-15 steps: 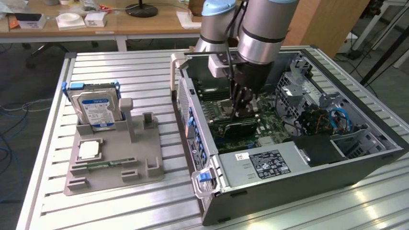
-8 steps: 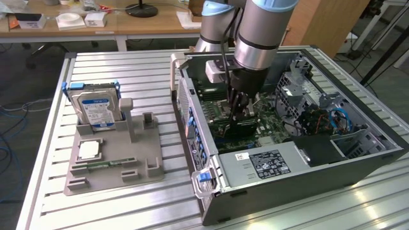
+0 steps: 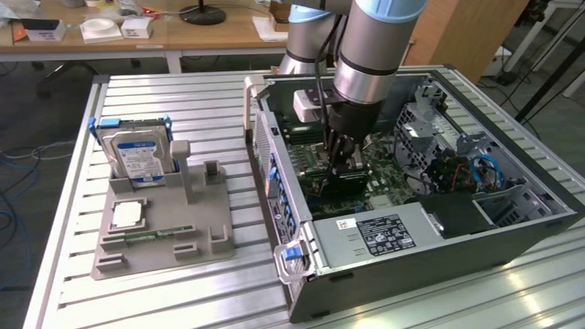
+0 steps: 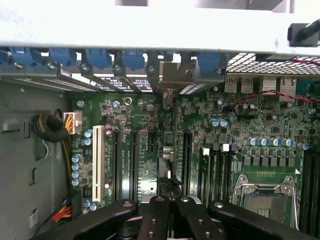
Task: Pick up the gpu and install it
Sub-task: 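Press down on the gpu until it lock into place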
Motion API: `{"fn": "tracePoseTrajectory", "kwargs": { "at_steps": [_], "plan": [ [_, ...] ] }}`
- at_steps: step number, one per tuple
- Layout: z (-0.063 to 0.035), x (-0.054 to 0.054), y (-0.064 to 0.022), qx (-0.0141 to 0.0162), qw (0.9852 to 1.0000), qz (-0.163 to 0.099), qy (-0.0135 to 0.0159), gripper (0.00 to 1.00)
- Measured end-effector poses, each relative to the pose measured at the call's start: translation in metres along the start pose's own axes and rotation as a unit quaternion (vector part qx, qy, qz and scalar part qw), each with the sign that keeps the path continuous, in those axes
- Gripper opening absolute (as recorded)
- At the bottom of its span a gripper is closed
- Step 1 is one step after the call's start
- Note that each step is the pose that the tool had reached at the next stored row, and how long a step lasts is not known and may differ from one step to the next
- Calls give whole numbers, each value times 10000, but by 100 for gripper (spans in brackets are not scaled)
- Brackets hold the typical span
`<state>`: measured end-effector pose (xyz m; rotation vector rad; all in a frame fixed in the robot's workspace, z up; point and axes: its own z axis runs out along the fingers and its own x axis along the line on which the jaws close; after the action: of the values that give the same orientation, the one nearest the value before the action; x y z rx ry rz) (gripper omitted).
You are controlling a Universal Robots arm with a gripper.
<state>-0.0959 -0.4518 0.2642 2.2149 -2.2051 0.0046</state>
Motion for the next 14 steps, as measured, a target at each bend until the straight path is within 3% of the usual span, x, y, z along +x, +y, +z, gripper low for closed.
{"fn": "tracePoseTrajectory", "kwargs": {
  "at_steps": [14],
  "plan": [
    [40, 0, 0, -1, 10000, 0, 2, 11]
  ]
}}
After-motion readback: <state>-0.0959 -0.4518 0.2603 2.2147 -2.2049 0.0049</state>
